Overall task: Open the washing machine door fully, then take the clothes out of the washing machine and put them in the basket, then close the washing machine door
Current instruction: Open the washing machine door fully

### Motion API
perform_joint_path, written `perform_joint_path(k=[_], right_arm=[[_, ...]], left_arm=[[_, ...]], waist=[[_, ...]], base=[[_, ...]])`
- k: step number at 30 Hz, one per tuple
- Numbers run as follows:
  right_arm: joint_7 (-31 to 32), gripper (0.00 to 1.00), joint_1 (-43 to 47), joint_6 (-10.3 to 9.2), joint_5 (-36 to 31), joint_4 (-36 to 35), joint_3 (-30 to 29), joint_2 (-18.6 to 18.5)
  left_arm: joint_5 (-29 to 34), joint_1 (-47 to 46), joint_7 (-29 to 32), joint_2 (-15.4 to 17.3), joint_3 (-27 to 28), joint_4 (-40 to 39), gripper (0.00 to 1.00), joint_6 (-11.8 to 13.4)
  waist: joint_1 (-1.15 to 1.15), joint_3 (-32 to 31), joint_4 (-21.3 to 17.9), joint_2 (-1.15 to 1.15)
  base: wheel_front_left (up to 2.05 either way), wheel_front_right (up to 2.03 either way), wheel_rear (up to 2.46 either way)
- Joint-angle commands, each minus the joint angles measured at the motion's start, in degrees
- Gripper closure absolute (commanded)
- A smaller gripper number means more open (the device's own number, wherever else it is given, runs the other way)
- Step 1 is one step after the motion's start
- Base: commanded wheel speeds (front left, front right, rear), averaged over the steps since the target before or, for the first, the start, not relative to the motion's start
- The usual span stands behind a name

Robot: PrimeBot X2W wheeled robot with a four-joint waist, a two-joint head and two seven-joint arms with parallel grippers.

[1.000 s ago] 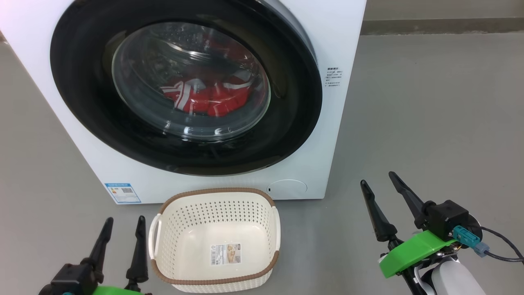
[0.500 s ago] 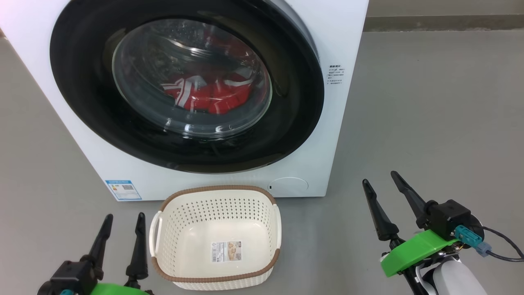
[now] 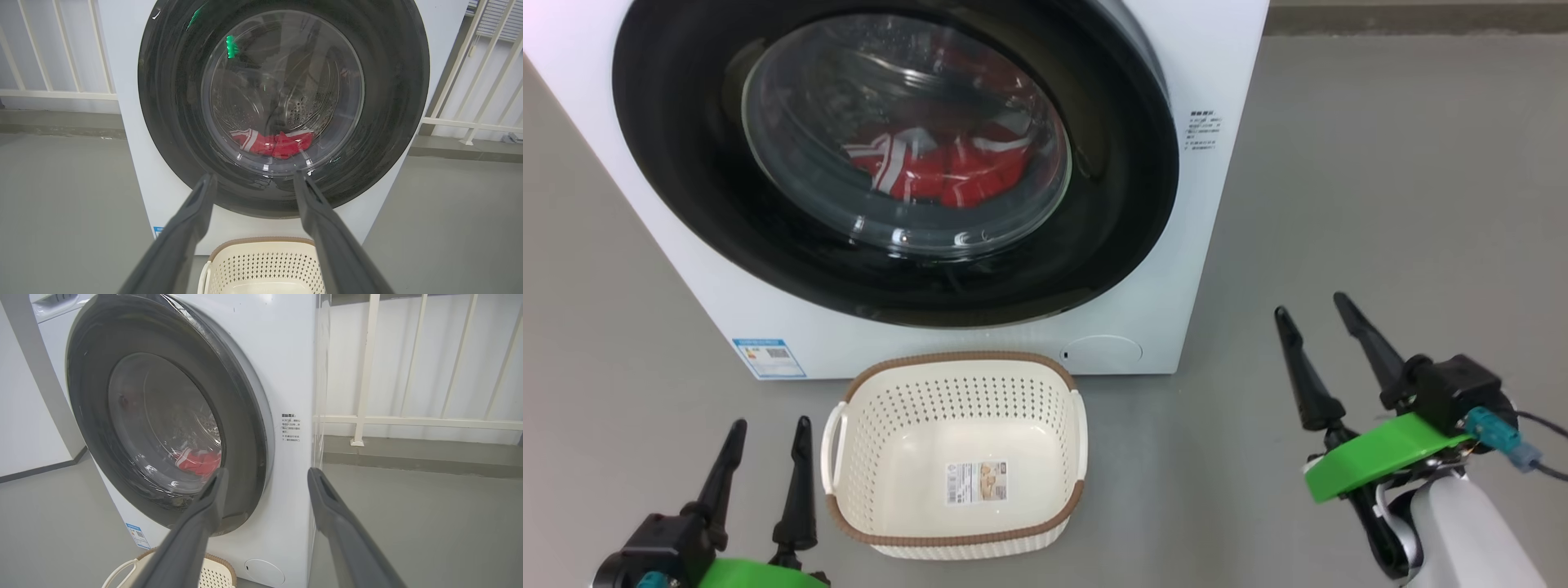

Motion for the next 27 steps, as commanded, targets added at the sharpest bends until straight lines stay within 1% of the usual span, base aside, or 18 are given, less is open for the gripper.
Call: perform_joint_path(k=[1, 8, 16, 22, 27], right_arm=[[-0.7, 0.00, -2.5, 0.09, 1.0, -1.6, 0.4, -0.4], [-0.7, 0.00, -5.2, 0.09, 4.0, -1.3, -1.3, -1.4], [-0.7, 0.00, -8.7, 0.09, 7.4, -1.7, -3.5, -1.6], [-0.7, 0.00, -12.1, 0.09, 13.0, -1.3, -5.2, -1.7], [-0.7, 0.00, -15.5, 0.09, 15.7, 0.0, -4.9, -3.5]], left_arm=[[0.4, -2.9, -0.7, 1.0, 1.7, -1.9, 0.00, -0.2], [0.3, -3.9, -0.7, 1.1, 1.9, -2.1, 0.00, -0.2], [0.4, -5.2, -0.7, 0.9, 2.4, -2.7, 0.00, -0.2], [0.2, -6.3, -0.7, 0.6, 2.8, -2.9, 0.00, 0.0], [-0.1, -7.0, -0.7, 0.3, 2.9, -2.8, 0.00, 0.0]], waist=[[0.00, 1.0, 0.4, 0.00], [0.00, 3.5, 1.5, 0.00], [0.00, 6.5, 2.4, 0.00], [0.00, 8.5, 3.1, 0.00], [0.00, 10.0, 3.7, 0.00]], base=[[0.00, 0.00, 0.00], [0.00, 0.00, 0.00], [0.00, 0.00, 0.00], [0.00, 0.00, 0.00], [0.00, 0.00, 0.00]])
